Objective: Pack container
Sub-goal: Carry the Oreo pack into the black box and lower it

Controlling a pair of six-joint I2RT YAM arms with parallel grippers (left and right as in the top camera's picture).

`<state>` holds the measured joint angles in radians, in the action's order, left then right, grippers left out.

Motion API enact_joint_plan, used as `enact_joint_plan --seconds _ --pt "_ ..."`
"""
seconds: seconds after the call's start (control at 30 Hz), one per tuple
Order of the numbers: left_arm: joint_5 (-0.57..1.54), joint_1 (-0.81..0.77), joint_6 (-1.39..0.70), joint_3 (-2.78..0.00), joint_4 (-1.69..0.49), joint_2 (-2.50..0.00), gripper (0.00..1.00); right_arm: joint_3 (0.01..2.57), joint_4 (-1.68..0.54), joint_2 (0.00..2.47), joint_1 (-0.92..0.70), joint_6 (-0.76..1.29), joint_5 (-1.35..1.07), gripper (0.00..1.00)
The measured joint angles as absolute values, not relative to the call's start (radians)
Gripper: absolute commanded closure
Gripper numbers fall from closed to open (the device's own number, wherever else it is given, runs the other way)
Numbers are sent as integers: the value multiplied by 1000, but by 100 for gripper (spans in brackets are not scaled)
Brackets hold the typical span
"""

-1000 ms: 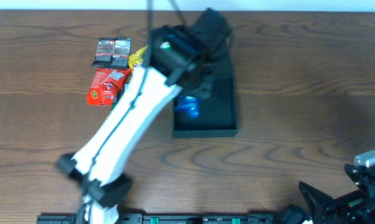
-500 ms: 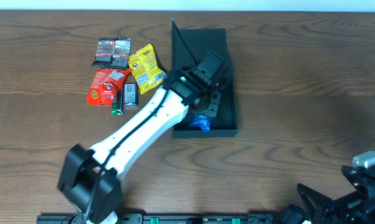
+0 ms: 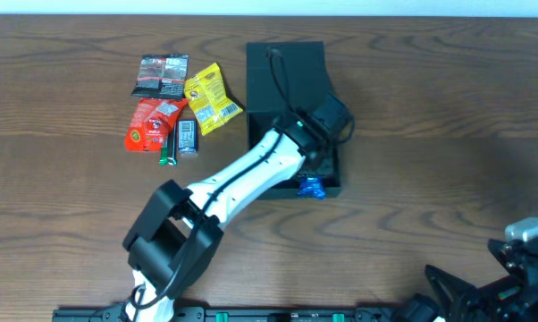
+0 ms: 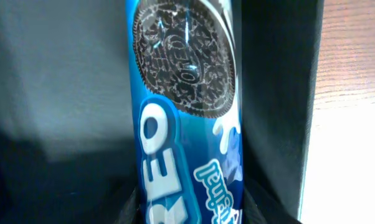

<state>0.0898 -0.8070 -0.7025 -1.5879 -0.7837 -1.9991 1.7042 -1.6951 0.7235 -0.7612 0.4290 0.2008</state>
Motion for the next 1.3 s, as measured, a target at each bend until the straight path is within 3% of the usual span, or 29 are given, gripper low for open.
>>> enact_joint_plan --seconds 0.27,0.37,0.43,0.47,0.5,0.67,0.8,0.93,0.97,1.03,1.3 --pt "68 -814 -730 -1588 -703 -2026 87 1704 -1695 723 -761 429 197 1" --pt "67 -814 -732 -1588 -699 -2026 82 1704 -1695 723 -761 429 194 1" --pt "64 -814 -733 -1588 -696 -2026 72 1704 -1695 723 -761 429 194 1" --pt "63 -814 -733 -1588 -693 -2026 41 1704 -1695 723 -761 429 194 1" --pt "59 -815 -733 -1588 -687 -2026 33 1702 -1694 723 -761 429 194 1" --pt "65 -815 -723 -1588 -676 -2026 29 1678 -1695 723 -761 429 191 1" --pt "88 -815 -689 -1589 -692 -2026 33 1669 -1695 723 -761 429 191 1" --pt "92 -815 -657 -1609 -736 -2025 46 1667 -1695 723 -761 429 190 1" --pt "83 -814 -651 -1616 -745 -2025 55 1667 -1695 723 -761 429 188 1" --pt "43 -809 -629 -1624 -781 -2016 94 1667 -1695 723 -761 429 179 1" --pt "-54 -719 -545 -1600 -788 -1997 94 1666 -1695 723 -761 429 169 1"
